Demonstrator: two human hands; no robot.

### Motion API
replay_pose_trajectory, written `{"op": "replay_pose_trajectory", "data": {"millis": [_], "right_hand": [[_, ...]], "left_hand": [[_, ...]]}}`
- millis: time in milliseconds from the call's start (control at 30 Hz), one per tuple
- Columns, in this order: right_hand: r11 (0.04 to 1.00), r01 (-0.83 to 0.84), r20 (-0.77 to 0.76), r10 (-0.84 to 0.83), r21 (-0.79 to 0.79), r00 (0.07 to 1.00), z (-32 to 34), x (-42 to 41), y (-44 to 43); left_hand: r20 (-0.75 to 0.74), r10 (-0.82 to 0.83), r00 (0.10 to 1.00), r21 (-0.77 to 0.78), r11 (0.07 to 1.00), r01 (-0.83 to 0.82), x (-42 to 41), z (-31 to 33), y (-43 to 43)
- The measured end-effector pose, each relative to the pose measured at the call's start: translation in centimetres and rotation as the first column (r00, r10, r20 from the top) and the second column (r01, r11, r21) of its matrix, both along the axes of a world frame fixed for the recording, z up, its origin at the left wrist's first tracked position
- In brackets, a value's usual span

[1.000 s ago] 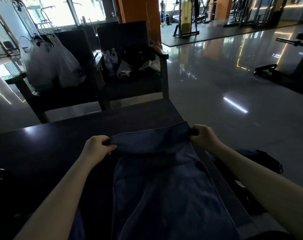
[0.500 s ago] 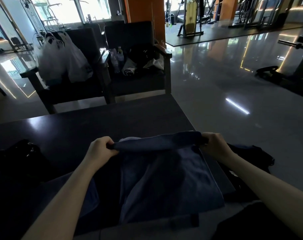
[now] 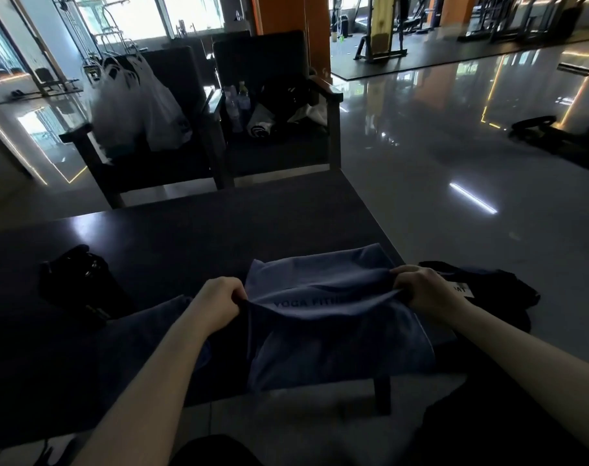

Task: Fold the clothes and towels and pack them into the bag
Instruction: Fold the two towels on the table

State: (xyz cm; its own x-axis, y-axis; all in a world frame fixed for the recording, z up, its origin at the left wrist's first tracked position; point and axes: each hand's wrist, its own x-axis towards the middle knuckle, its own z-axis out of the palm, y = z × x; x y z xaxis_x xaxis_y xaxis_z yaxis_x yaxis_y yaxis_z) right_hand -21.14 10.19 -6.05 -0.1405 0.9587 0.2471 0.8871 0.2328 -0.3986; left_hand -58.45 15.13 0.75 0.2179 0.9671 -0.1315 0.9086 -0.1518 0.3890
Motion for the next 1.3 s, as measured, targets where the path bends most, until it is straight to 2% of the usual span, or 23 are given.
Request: {"op": "replay_pose_trajectory", "data": {"millis": [133, 233, 367, 600, 767, 933, 1167, 1300], "right_hand": [[0.994, 0.049, 0.044, -0.045, -0.100, 0.998, -0.3, 0.1, -0.5], [0.990, 0.120, 0.049, -0.117, -0.068, 0.992, -0.1, 0.2, -0.1], [0.952, 0.299, 0.023, -0.298, -0.062, 0.954, 0.0, 0.2, 1.4], [0.883, 0.403, -0.098, -0.436, -0.242, 0.895, -0.1, -1.6, 5.6], [0.834, 0.465, -0.147, -0.521, -0.295, 0.841, -0.6, -2.1, 7.9], [0.829, 0.492, -0.162, -0.542, -0.266, 0.825, -1.2, -2.0, 8.9], [0.827, 0.504, -0.163, -0.549, -0.251, 0.820, -1.0, -1.9, 8.8], [0.912, 0.356, 0.026, -0.359, -0.202, 0.933, -1.2, -1.9, 8.9]], "left_hand": [[-0.060, -0.043, 0.997, -0.121, 0.992, 0.035, 0.1, -1.5, 0.0], [-0.006, 0.048, 0.999, -0.105, 0.993, -0.049, 0.3, -2.1, 0.5], [0.019, 0.108, 0.994, -0.059, 0.993, -0.107, 1.2, -2.7, 2.0], [0.116, 0.313, 0.942, -0.073, 0.949, -0.307, 3.5, -4.8, 5.3], [0.186, 0.407, 0.894, -0.087, 0.914, -0.397, 4.8, -6.2, 7.8], [0.176, 0.444, 0.879, -0.043, 0.895, -0.444, 4.9, -7.0, 9.0], [0.046, 0.462, 0.885, 0.051, 0.884, -0.464, 3.4, -7.3, 8.7], [0.068, 0.424, 0.903, 0.081, 0.900, -0.429, 3.9, -7.4, 8.8]]}}
